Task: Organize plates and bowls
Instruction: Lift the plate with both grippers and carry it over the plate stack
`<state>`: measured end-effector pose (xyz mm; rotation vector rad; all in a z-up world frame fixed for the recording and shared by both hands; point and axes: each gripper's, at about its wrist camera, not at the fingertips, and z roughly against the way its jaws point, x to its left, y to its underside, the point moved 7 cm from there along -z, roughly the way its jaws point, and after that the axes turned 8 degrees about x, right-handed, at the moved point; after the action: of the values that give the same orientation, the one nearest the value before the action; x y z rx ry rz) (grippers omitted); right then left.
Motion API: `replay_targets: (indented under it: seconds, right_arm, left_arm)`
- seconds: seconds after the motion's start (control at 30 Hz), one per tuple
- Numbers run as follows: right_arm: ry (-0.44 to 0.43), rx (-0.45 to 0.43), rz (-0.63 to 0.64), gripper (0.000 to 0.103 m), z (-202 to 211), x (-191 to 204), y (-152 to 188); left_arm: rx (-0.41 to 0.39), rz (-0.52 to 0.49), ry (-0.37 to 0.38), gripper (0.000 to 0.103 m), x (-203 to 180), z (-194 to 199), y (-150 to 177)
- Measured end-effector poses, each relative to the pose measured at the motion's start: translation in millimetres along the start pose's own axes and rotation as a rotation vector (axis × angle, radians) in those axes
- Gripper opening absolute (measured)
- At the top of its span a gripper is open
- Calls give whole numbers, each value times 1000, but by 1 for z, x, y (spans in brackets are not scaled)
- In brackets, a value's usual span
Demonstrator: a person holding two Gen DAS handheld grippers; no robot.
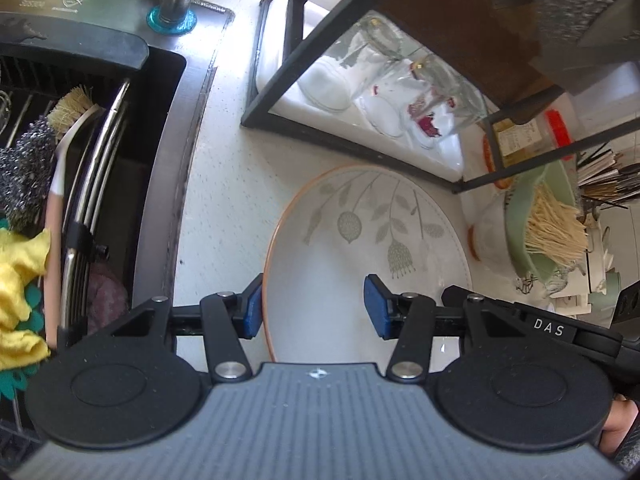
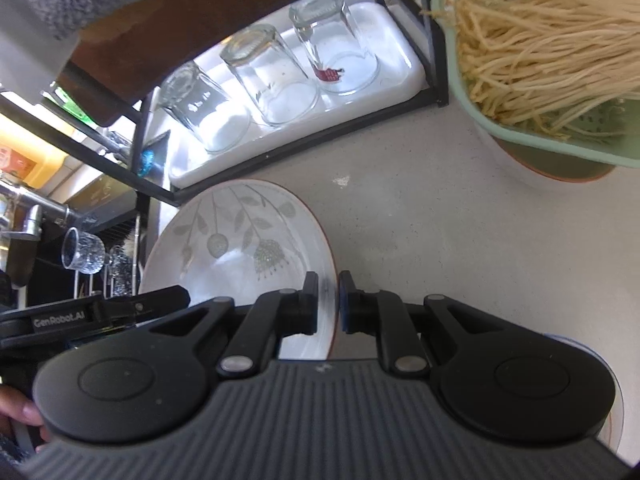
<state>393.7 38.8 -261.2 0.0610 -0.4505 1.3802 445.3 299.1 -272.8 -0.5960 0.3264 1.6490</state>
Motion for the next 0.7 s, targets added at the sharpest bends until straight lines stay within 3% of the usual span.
replay_targets:
  seconds: [0.7]
  right_arm:
    - [-66, -84, -25, 13, 88, -12, 58]
  left_arm:
    - [-26, -81, 46, 56, -57, 44, 65]
